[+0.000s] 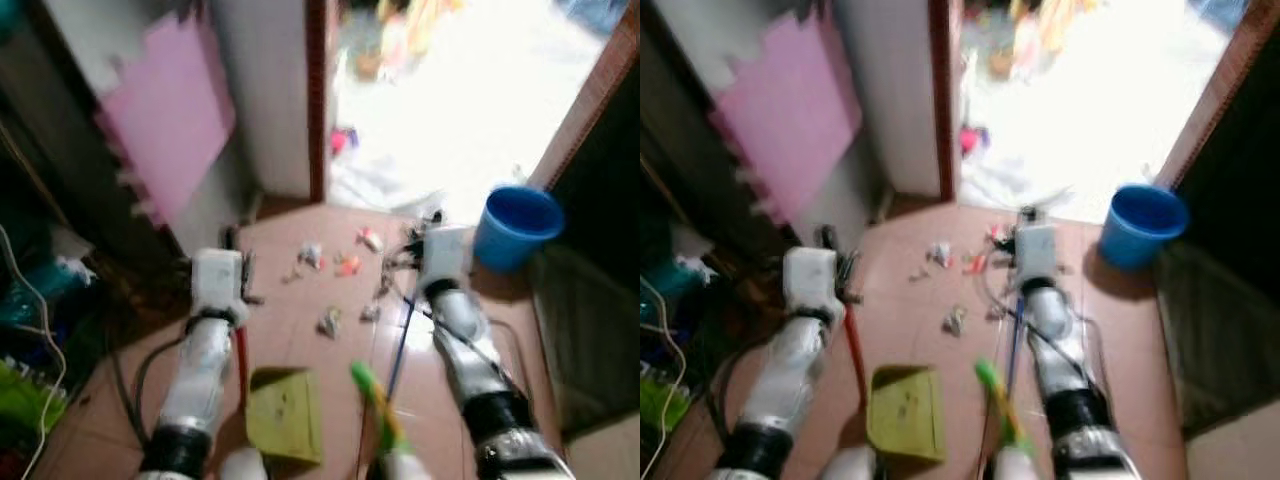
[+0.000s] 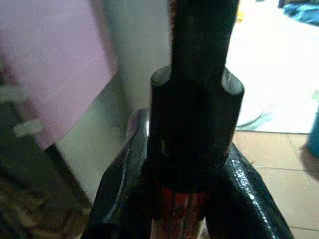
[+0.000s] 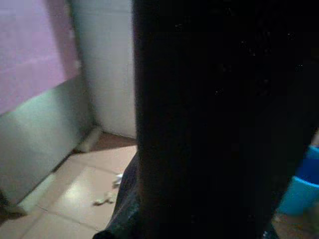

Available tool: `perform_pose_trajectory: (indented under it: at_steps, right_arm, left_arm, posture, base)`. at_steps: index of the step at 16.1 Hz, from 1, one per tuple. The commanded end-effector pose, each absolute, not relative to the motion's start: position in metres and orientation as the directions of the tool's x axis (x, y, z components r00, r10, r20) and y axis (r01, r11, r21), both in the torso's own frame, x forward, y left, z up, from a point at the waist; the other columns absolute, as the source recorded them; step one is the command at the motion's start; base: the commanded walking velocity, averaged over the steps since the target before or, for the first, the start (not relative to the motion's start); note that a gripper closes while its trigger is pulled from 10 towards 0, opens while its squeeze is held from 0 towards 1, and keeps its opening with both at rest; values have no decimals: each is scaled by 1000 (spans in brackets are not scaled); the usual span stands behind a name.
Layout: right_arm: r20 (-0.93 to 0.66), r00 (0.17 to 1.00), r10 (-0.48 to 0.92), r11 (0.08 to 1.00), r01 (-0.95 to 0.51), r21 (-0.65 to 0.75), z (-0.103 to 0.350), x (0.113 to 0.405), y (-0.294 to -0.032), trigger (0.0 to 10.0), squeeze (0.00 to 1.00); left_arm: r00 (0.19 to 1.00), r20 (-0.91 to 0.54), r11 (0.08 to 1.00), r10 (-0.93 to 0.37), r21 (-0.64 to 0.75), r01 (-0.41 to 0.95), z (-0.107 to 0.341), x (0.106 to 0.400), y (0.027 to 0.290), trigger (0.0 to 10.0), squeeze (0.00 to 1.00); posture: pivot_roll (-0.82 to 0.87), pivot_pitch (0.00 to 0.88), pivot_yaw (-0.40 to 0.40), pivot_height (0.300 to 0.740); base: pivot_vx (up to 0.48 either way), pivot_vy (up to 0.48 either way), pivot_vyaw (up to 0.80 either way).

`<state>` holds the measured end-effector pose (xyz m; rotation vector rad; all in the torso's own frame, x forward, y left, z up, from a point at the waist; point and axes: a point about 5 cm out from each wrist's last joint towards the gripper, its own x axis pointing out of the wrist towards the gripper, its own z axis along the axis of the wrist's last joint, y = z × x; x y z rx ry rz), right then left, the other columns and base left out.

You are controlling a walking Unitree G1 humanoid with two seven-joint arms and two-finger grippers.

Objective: Sweep floor

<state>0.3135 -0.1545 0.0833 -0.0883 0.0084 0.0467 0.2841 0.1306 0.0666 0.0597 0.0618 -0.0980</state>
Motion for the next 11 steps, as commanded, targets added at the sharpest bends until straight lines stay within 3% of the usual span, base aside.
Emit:
perform_pose_trajectory:
  at_steps: [1,11]
  right_arm:
    - [-3,999,51,993,-51,-105,86,315,-151,10000,0]
    - [-4,999,49,995,-49,-91,87,318,-152,10000,0]
  left_arm:
    - [996,-7,995,-86,57,86,78,288,135,10000,0]
    - [998,-7,996,-58,64,58,79,291,143,10000,0]
  posture:
    - [-1,0,31,740]
    - [9,0,21,740]
  base:
    - [0,0,0]
    - [0,0,0]
